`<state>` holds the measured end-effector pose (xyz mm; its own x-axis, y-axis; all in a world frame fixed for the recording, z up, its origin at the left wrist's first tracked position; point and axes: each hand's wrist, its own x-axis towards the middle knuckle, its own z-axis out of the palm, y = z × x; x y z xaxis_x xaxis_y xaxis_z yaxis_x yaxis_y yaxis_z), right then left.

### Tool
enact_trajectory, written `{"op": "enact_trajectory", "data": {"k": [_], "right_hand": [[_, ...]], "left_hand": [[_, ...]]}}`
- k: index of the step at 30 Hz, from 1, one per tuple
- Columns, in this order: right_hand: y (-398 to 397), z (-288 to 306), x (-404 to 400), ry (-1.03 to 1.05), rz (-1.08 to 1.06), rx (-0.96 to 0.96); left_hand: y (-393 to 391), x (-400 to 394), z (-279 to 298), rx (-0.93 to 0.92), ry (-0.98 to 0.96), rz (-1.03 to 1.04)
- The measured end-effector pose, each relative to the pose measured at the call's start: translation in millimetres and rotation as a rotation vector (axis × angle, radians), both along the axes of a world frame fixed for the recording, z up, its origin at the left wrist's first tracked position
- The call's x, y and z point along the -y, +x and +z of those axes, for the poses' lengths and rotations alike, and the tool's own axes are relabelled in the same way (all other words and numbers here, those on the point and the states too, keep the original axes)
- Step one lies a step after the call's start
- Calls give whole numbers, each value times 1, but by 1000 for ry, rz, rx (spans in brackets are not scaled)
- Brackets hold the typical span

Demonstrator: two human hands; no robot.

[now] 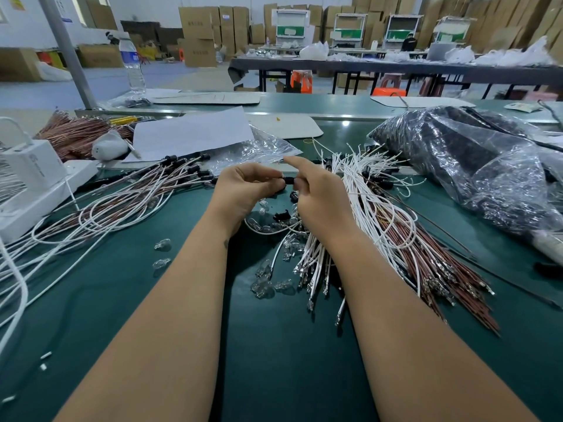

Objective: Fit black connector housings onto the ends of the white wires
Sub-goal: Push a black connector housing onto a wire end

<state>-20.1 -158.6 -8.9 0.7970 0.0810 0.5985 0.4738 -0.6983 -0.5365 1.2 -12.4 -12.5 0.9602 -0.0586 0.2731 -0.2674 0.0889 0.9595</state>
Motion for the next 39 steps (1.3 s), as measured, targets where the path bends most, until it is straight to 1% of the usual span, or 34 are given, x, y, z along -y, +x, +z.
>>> {"op": "enact_trajectory", "data": {"k": [5, 8, 10, 12, 15, 17, 18, 19, 20, 21, 23, 24, 26, 28, 29, 30, 32, 34, 35, 36, 37, 38, 39], "right_hand": [[0, 0, -4, -74, 21, -17], [2, 1, -3, -88, -39, -19], [3, 0, 0, -109, -109, -18], [5, 0, 5, -128, -180, -31], [5, 2, 12, -162, -288, -23], [4, 3, 13, -177, -331, -12], [4, 4, 14, -170, -336, -20], [5, 4, 14, -153, -331, -40], [5, 3, 14, -134, -321, -65], [5, 3, 14, -120, -306, -87], [4, 3, 12, -113, -256, -107], [4, 4, 10, -116, -226, -102], [2, 6, 5, -125, -177, -75], [1, 8, 2, -149, -161, -54], [1, 8, 2, -168, -171, -55], [1, 8, 2, -190, -193, -64], [2, 8, 6, -233, -260, -94], [4, 8, 9, -260, -317, -118], [4, 8, 10, -264, -330, -121], [4, 7, 10, -268, -336, -118], [4, 7, 10, -275, -337, -109], [4, 6, 9, -283, -336, -97], [4, 5, 8, -287, -329, -87]], "left_hand": [[1, -2, 1, 23, 29, 4], [0, -1, 2, 31, 35, -2], [0, 0, 3, 59, 37, 72], [1, -3, 3, 73, 13, 237], [5, -18, 5, 23, -11, 620], [7, -26, 6, -31, 98, 912], [6, -27, 7, -34, 198, 1026], [5, -25, 7, 4, 312, 1096], [2, -22, 8, 90, 429, 1115], [1, -17, 9, 209, 539, 1078], [0, -6, 10, 444, 713, 868], [1, 0, 10, 518, 793, 735], [2, 10, 9, 571, 933, 507], [3, 15, 7, 579, 994, 405], [4, 14, 5, 575, 1001, 412], [5, 12, 4, 564, 1008, 462], [6, 4, 3, 501, 1018, 655], [5, -5, 1, 355, 1004, 840], [5, -10, 0, 274, 997, 892], [5, -13, -1, 213, 1001, 913], [6, -15, -1, 188, 1016, 906], [6, -15, -1, 211, 1033, 868], [6, -12, 0, 278, 1050, 798]]}}
